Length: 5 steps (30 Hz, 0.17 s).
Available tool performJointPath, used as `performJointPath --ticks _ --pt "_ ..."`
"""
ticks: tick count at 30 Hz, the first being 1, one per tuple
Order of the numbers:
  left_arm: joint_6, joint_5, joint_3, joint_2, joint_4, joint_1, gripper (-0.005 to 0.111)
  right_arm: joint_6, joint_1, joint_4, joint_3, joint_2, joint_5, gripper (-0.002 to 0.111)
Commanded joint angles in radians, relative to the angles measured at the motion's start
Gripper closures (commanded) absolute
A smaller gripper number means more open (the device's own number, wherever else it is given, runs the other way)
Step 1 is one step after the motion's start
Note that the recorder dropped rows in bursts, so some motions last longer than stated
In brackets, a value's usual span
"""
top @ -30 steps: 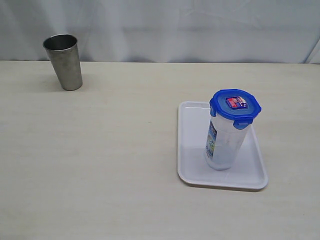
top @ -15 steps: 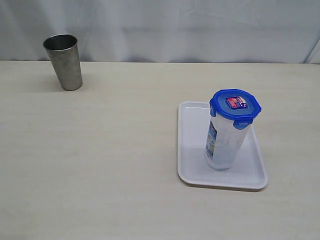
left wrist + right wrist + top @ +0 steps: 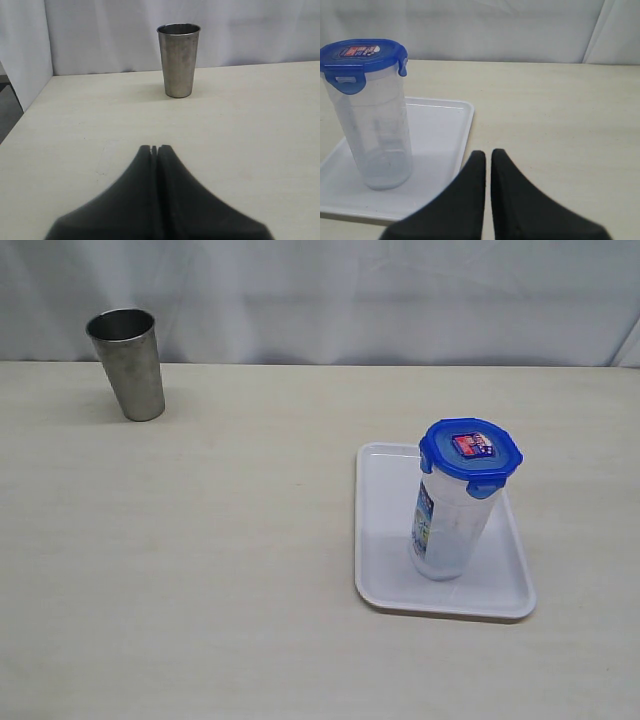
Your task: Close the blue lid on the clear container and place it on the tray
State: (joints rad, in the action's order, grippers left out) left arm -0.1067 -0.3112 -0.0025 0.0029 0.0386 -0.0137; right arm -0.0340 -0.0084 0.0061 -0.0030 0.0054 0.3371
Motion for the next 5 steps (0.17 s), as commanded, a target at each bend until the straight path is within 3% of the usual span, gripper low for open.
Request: performJointPath --ticks 1,5 --pt "0.008 0.003 0.002 -0.003 -0.001 0.001 0.107 0.005 0.000 0.005 0.003 -0.005 0.006 0.104" --pt "0.008 0.003 0.002 -0.003 -0.001 0.001 0.107 0.005 0.000 0.005 0.003 -0.005 0.006 0.104"
